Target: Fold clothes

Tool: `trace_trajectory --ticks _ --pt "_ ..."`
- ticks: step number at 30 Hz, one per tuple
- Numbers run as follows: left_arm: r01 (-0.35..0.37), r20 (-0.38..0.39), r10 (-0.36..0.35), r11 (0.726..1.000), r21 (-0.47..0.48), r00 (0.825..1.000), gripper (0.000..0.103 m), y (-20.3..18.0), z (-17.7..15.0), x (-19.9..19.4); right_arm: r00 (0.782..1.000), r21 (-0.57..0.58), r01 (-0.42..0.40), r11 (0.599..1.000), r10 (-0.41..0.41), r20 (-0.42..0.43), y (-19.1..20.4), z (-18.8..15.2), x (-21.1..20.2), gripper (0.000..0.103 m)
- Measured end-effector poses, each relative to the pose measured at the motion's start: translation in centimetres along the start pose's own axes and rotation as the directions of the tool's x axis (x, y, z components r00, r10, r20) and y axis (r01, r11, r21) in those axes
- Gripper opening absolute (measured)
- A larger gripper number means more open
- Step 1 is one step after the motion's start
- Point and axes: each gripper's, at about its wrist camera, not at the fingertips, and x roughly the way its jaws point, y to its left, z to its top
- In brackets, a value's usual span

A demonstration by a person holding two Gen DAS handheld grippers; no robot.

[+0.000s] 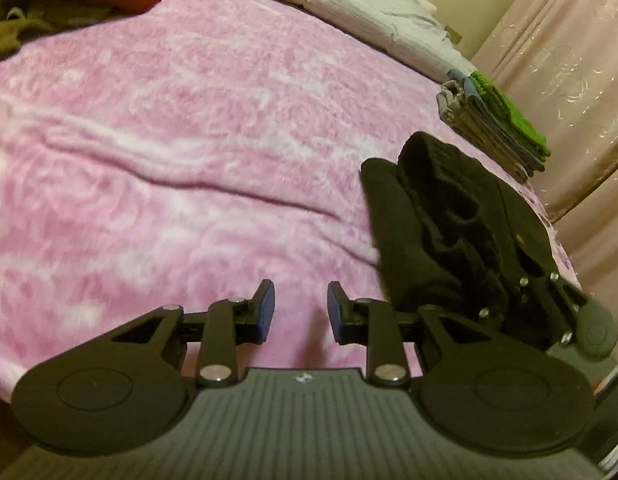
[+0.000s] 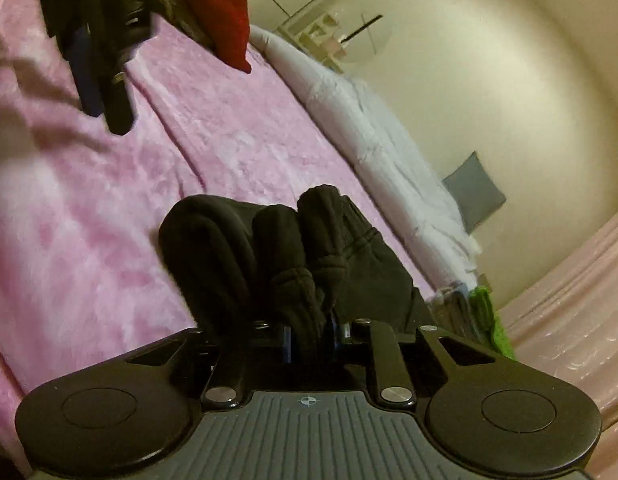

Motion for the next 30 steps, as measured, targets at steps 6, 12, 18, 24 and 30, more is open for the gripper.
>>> trace_trajectory --ticks 6,12,18,24,30 --pt "0.021 0.014 -0.021 1.0 -0.013 1.0 0.023 0.2 -0.1 -0.1 0.992 0.075 0.012 0.997 -0.021 0.121 -3.8 2.9 -1.3 0.015" --pt "0.031 0.01 -0.031 0.999 -0.023 0.999 0.023 0.7 -0.4 -0.4 0.999 -0.078 -0.035 0.996 0.035 0.001 1.2 1.9 0.7 0.015" --pt "0.029 0.014 -0.028 0.999 -0.031 0.999 0.023 0.9 -0.4 -0.4 0.996 -0.052 -0.019 0.998 0.024 0.083 0.5 2.4 -1.2 0.015" --pt "0.022 0.008 -0.022 0.999 -0.028 1.0 0.023 0.8 -0.6 -0.8 1.0 -0.143 -0.017 0.99 0.02 0.017 3.1 1.2 0.3 0.024" --pt "0.031 0.02 -0.031 0.999 -0.032 0.999 0.024 0.3 -0.8 -1.8 0.999 -0.028 -0.001 1.0 0.002 0.033 0.9 0.8 -1.9 0.073"
